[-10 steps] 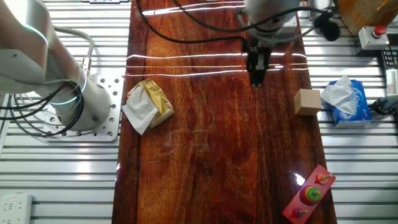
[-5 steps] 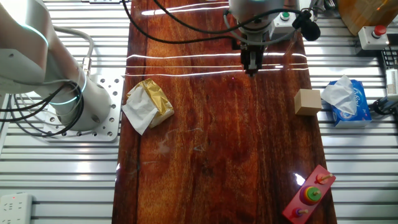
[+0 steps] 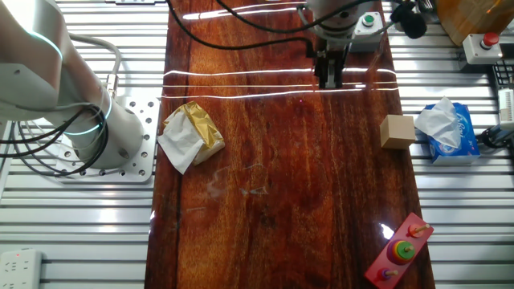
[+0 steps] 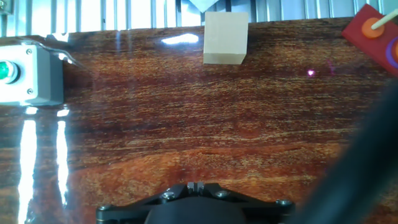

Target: Take out one Hanoi block and throw it aside

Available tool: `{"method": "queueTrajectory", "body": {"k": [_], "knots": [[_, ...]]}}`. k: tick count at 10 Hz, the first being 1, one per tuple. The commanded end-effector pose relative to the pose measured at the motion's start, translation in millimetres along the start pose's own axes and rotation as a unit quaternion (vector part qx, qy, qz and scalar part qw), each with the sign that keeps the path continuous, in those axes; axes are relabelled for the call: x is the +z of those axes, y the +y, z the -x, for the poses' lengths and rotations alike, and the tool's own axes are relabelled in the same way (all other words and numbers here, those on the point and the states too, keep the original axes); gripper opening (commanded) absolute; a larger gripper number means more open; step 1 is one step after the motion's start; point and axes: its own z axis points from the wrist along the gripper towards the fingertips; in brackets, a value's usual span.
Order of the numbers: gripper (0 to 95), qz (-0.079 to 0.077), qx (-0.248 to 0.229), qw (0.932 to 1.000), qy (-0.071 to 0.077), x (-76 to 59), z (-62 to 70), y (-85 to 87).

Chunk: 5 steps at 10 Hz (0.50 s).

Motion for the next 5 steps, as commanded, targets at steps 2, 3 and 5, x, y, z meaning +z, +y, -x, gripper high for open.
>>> {"method": "queueTrajectory", "body": {"k": [2,3,5], "knots": [[0.0,-0.003,-0.002,1.0,0.001,-0.9,-2.1,-1.5],[0.0,-0.003,-0.003,1.0,0.003,-0.7,-2.0,-1.6],[0.0,-0.007,0.004,1.0,0.003,1.4,-0.8,-2.6]]}}
